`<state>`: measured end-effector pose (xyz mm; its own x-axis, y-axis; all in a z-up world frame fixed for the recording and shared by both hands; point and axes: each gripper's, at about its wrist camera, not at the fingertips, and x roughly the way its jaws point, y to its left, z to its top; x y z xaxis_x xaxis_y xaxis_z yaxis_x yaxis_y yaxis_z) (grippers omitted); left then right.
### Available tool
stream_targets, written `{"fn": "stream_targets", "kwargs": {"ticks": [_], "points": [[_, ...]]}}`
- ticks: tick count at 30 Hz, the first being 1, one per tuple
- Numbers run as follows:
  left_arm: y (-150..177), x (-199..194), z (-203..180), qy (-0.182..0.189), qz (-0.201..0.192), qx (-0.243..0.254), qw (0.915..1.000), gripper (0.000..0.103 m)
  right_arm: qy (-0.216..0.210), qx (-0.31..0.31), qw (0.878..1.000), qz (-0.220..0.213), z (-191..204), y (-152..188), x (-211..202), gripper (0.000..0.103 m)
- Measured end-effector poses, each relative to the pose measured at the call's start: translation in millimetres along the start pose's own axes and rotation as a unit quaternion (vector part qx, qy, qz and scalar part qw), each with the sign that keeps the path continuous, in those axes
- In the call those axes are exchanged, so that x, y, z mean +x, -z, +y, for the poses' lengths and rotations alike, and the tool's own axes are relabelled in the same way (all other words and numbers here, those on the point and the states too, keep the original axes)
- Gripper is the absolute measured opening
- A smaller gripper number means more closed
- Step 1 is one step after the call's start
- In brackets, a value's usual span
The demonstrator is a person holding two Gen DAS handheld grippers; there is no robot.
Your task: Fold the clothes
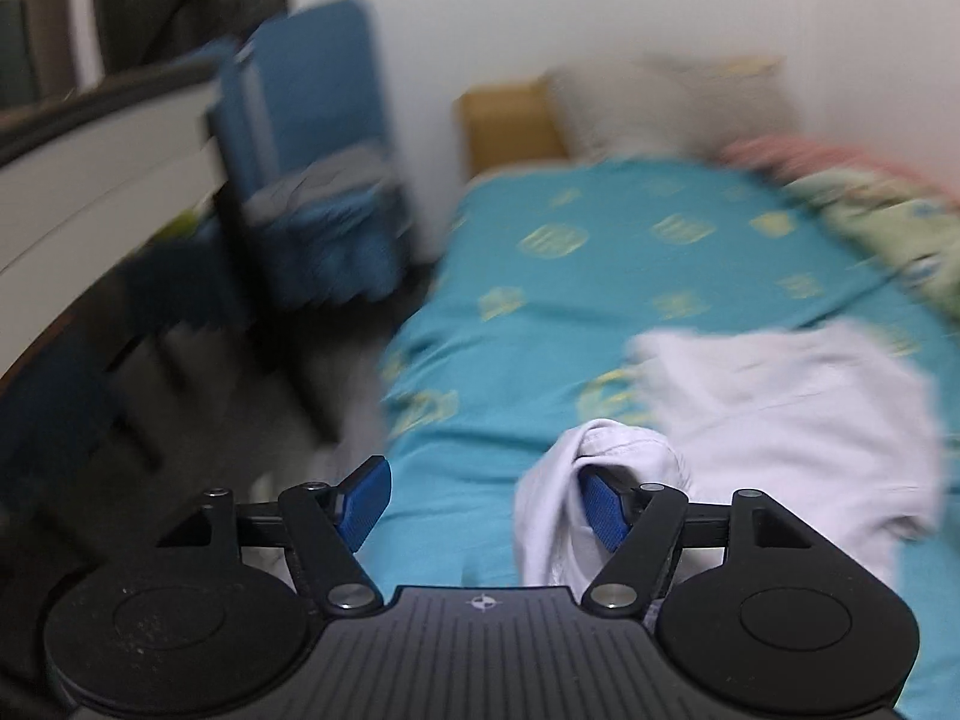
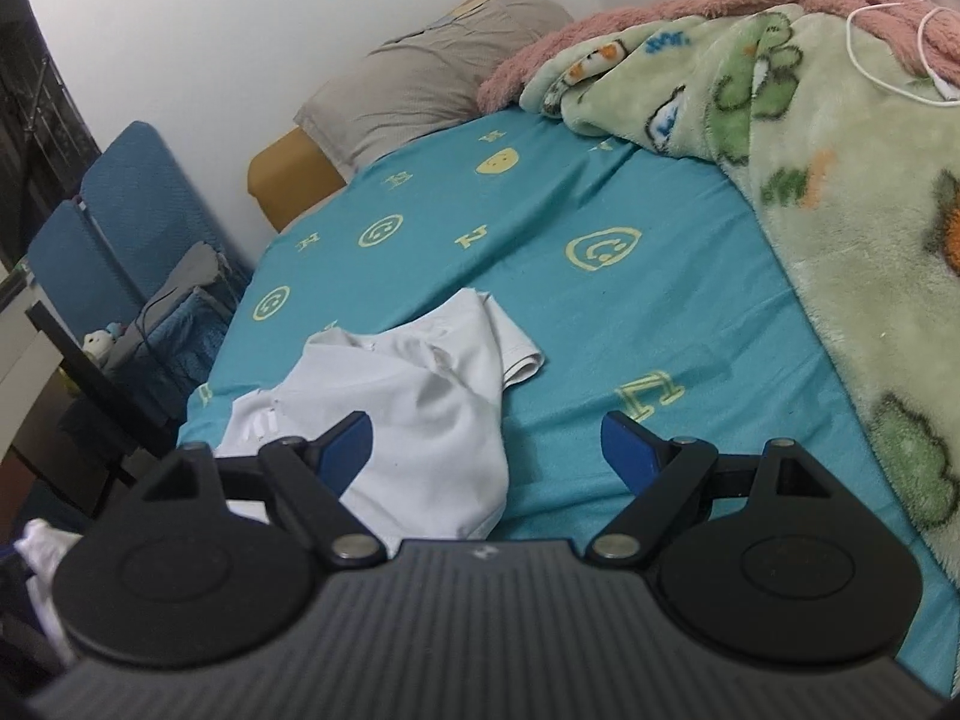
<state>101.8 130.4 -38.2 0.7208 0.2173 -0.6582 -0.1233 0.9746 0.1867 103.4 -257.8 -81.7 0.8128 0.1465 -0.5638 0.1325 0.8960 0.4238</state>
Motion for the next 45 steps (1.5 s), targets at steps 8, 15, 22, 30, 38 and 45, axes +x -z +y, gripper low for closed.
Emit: {"fn": "stream_targets", "kwargs": {"ticks": [8, 15, 22, 30, 38, 45], "points": [[24.6, 3.7, 15.1, -0.019, 0.082, 0.067, 0.9942, 0.077, -0.01, -0.021, 1.0, 0.02, 8.3, 3.7, 2.0, 0.085], [37.0, -68.1, -6.9, 0.046, -0.017, 0.095, 0.9943, 0.083, -0.012, -0.016, 1.0, 0.018, 6.5, 2.4, -0.9, 0.085], [49.1, -62.0, -94.0, 0.129, -0.044, 0.234, 0.9628, 0.082, -0.01, -0.006, 1.0, 0.019, 3.8, 2.9, -0.9, 0.085], [66.2, -11.0, -154.5, 0.147, -0.061, 0.332, 0.9299, 0.031, -0.003, 0.003, 1.0, 0.023, -1.3, 4.9, 3.3, 0.085], [44.8, -32.4, -125.1, 0.217, -0.119, 0.257, 0.9342, 0.005, -0.001, -0.027, 0.999, 0.027, 7.9, 11.8, 9.7, 0.085], [26.7, -49.2, -100.2, 0.261, -0.126, 0.169, 0.9421, 0.005, -0.07, -0.176, 0.982, -0.005, 58.6, 32.7, -2.2, 0.085]]}}
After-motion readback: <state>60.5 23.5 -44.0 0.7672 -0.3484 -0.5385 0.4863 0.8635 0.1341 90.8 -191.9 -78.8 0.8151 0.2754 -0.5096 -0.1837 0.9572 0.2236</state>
